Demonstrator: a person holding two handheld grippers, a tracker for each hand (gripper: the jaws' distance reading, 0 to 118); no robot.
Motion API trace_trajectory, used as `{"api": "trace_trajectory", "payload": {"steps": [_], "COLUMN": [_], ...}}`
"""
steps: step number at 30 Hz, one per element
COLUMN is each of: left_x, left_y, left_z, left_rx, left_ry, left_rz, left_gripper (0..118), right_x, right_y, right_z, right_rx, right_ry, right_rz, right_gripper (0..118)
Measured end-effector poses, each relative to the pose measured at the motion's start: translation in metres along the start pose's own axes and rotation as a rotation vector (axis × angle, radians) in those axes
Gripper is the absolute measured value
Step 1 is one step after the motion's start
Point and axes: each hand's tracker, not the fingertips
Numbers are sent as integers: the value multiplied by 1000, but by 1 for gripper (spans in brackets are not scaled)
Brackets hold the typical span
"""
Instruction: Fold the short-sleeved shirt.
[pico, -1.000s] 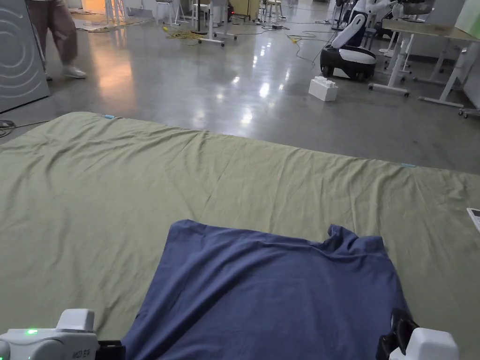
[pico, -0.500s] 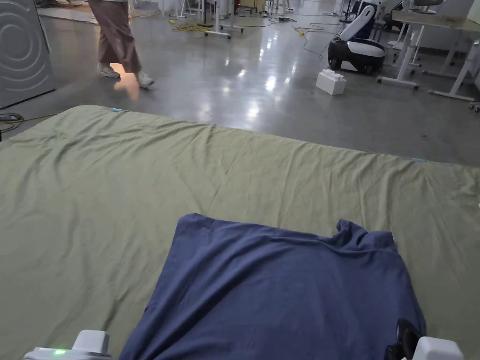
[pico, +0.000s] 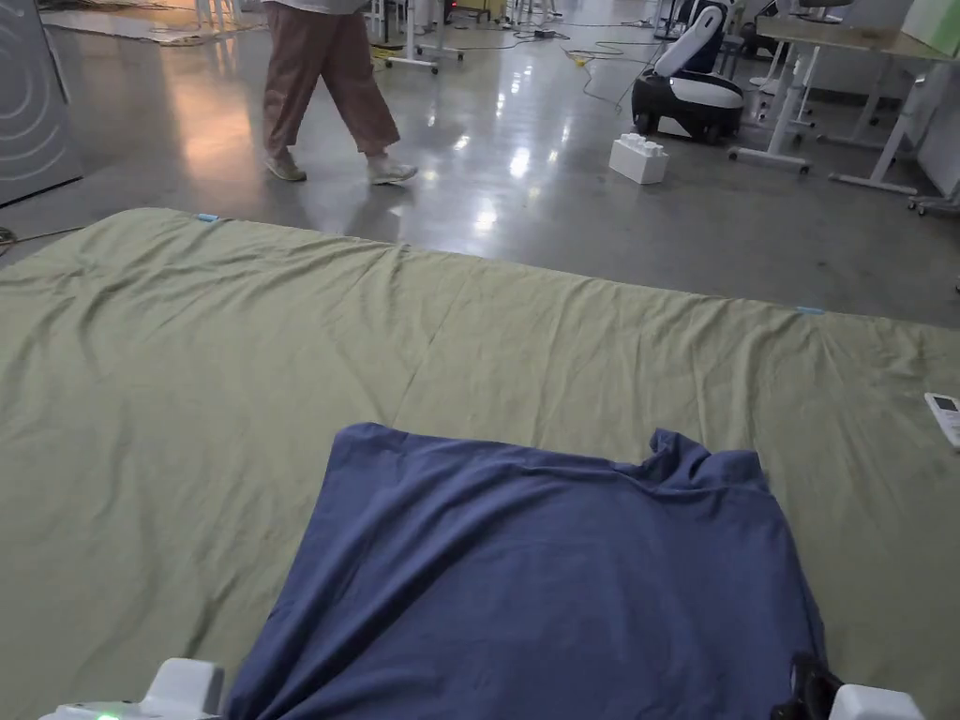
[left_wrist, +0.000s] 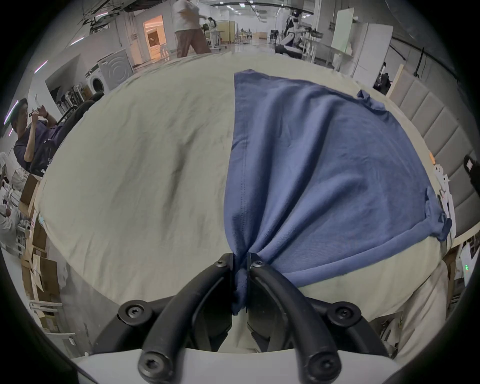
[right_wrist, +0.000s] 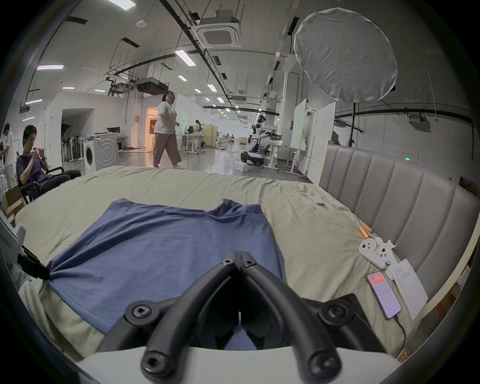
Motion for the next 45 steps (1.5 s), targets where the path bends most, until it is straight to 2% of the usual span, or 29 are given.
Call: {"api": "trace_trajectory", "payload": {"steps": [2,4,5,9,11,12,13,14,16,19,24,26,27,29,30,31,32,35,37,45], "left_x": [-5,-3,-4,6,6,6,5,4,7,7,7,7,7,9,9,9,10,12,11,14], "left_y": [0,-4,-4,-5,-6,-8,-8,-9,-9,-9,-8,-8,-8,-8,-8,-8,-8,-9,-9,-6], "left_z": [6,0,1,7,4,1,-1,-2,0,0,1,1,1,2,2,1,2,3,3,14], "left_rx": [18,42,50,56,49,46,42,37,36,35,35,36,35,34,33,33,33,32,33,41], "left_ry": [-4,-10,-11,-21,-21,-22,-22,-24,-23,-22,-23,-24,-24,-23,-22,-22,-21,-23,-26,-74], "left_rz": [2,18,17,18,25,26,29,33,38,41,51,55,55,59,60,60,59,58,57,63], "left_gripper": [9,9,9,9,9,9,9,9,9,9,9,9,9,9,9,9,9,9,9,8], "right_x": [16,34,43,74,88,93,97,99,100,96,78,70,67,63,62,62,62,65,62,68], "right_y": [-3,-12,-14,-35,-50,-57,-63,-69,-80,-95,-111,-108,-106,-100,-98,-97,-96,-91,-85,-57], "right_z": [1,2,4,6,6,6,6,5,3,-8,-30,-33,-35,-37,-38,-39,-40,-37,-32,-15], "right_rx": [-72,-163,-163,-343,-415,-451,-474,-510,-549,-611,-669,-667,-663,-655,-654,-651,-655,-674,-672,-649], "right_ry": [-22,-18,-42,-76,-87,-87,-87,-80,-45,3,22,23,20,40,43,45,34,46,36,-19], "right_rz": [-11,-84,-72,-70,-122,-139,-155,-157,-187,-227,-218,-211,-180,-140,-124,-107,-73,-61,-3,44], "right_gripper": [1,1,1,2,16,27,44,53,67,80,80,75,72,51,39,21,12,8,8,7]}}
